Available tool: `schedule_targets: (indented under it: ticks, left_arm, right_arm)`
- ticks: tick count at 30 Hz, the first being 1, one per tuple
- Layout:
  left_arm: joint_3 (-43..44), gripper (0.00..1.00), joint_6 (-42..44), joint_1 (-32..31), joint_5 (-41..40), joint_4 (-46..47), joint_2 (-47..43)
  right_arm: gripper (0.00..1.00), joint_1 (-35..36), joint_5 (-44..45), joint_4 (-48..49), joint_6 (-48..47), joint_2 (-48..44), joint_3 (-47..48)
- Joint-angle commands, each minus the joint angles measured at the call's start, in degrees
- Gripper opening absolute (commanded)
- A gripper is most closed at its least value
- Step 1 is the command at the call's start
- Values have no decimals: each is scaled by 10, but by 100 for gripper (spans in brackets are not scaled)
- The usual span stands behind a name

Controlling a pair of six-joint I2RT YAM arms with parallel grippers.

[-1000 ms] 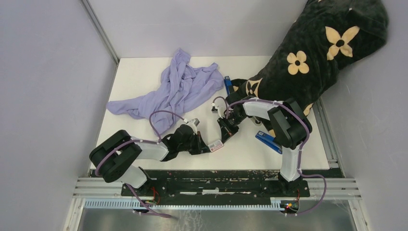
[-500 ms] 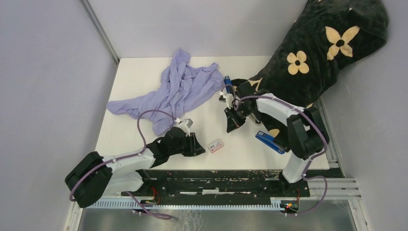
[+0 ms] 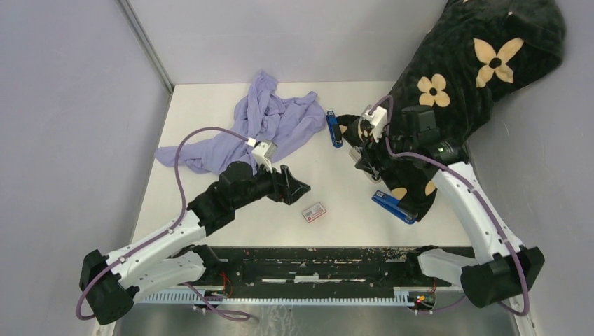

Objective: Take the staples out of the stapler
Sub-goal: Reset both arms

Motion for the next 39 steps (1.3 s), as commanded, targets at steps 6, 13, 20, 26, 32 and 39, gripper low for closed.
schedule_targets:
  ticks: [6,13,20,26,32,39]
  left_arm:
    - [176,99,120,0,-117,-118,-53]
    - [262,99,160,0,-167,-95,-88]
    - [386,99,204,0,-128,-145,-27]
    - [349,99,225,1,-143,-138,-36]
    - [329,99,238,1,-152,-138,-44]
    - [324,99,236,2,-141,-143,-41]
  right_arm:
    - [100,-23,127,48,77,-82,111]
    - [100,-35,100,13,181,-100,213]
    - [100,-55,34,13,229,-120,228]
    - [100,-60,38,20,278,-126,225]
    - [100,-63,41,32,299,-120,218]
    - [99,-66,36,40,291,-124,202]
